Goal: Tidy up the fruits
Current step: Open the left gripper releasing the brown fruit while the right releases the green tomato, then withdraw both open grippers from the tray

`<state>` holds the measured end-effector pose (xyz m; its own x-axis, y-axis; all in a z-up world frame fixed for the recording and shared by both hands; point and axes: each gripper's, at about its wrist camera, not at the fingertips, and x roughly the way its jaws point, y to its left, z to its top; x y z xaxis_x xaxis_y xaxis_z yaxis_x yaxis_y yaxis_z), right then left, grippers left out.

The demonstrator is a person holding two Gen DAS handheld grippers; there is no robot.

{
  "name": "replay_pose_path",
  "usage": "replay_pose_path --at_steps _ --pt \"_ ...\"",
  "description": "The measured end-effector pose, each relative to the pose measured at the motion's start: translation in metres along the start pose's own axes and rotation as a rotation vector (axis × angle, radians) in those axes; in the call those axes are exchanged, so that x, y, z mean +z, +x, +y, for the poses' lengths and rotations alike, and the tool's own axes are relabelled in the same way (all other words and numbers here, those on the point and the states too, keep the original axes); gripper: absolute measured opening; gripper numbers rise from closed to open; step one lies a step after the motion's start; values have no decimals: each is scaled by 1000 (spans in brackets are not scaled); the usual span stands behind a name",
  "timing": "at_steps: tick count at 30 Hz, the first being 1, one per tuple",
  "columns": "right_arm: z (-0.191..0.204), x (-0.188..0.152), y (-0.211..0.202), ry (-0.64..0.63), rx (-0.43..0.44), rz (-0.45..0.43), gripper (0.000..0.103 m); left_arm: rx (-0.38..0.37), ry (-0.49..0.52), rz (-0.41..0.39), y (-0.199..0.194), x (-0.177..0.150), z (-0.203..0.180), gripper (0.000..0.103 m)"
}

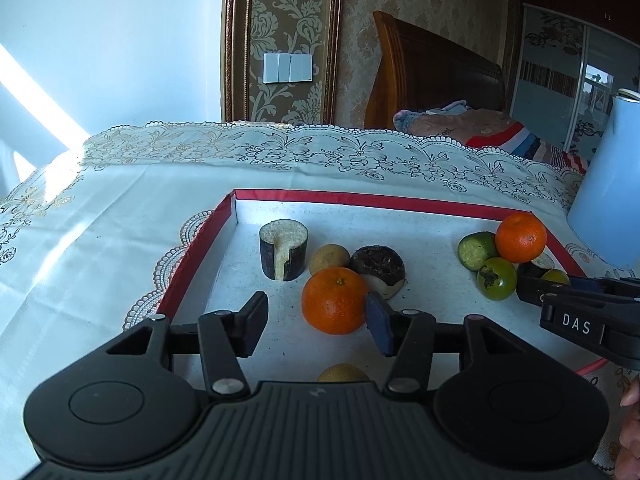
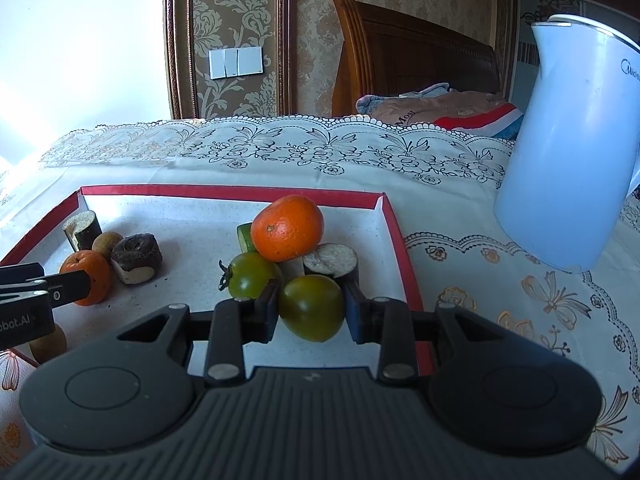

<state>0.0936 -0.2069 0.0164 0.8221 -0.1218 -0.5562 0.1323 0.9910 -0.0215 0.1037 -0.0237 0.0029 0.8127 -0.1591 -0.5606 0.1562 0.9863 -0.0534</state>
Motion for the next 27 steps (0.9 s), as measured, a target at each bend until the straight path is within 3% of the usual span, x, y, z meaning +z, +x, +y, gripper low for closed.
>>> replay_pose_path --at_steps 2,4,8,13,20,27 --pt "1 0 0 -4 -2 0 32 9 3 -1 0 0 0 59" --pt "1 -1 -2 -4 -5 -9 40 23 7 2 1 -1 -1 64" --pt "4 -2 -7 -15 -4 -27 75 28 10 9 3 -1 0 68" --pt "12 -3 -11 -56 -15 -43 77 36 25 5 3 -2 -2 68" --pt "7 -3 -15 -29 -10 -48 91 43 31 -3 0 -2 -3 68" --pt "5 -5 -15 -20 -7 -37 96 49 40 1 0 -3 -3 68"
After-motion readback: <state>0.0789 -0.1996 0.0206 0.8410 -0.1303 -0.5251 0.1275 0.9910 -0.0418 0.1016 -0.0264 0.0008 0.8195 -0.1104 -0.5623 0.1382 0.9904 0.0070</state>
